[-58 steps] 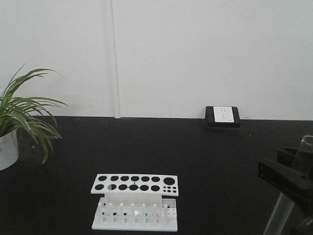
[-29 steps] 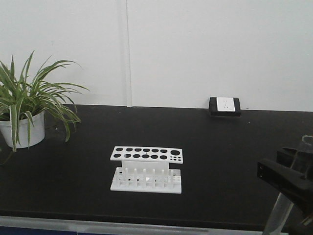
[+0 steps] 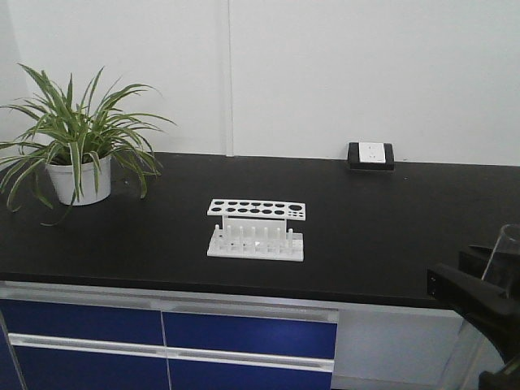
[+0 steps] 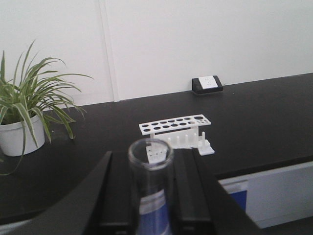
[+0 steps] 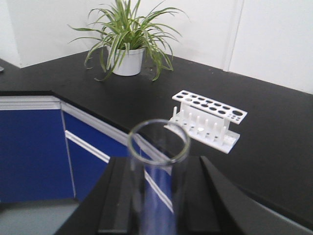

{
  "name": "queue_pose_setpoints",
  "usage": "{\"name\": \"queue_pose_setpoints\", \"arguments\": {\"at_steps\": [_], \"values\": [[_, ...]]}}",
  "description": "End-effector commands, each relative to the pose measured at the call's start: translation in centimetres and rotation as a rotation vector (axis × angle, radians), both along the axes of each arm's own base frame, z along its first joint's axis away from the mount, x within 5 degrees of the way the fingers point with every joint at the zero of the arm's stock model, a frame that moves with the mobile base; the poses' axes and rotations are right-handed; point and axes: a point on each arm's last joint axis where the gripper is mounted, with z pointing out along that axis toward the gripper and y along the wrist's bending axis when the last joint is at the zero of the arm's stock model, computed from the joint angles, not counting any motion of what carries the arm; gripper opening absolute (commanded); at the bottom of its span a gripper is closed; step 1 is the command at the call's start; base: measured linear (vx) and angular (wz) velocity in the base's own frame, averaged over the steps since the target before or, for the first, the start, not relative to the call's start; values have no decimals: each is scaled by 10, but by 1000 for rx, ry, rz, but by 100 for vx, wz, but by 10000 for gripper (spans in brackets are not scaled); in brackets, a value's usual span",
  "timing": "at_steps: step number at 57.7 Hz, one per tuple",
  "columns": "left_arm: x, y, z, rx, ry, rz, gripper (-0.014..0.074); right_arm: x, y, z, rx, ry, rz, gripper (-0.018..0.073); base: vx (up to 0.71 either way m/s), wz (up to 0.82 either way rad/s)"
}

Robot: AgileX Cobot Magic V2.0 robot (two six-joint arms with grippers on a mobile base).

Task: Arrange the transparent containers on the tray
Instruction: 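Drive the base to the counter with the yellow tray, holding both tubes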

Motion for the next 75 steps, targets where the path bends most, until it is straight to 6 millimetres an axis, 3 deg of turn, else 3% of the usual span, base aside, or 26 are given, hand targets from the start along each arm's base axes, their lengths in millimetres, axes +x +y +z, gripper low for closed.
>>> {"name": "queue_pose_setpoints", "arguments": {"at_steps": [1, 75], "values": [[-3, 0, 20, -37, -115, -10, 174, -1, -1, 18, 48, -105, -2, -11, -36, 5], [-3, 0, 20, -37, -116, -10, 174, -2, -2, 18, 49, -105, -2, -11, -29, 4]]}}
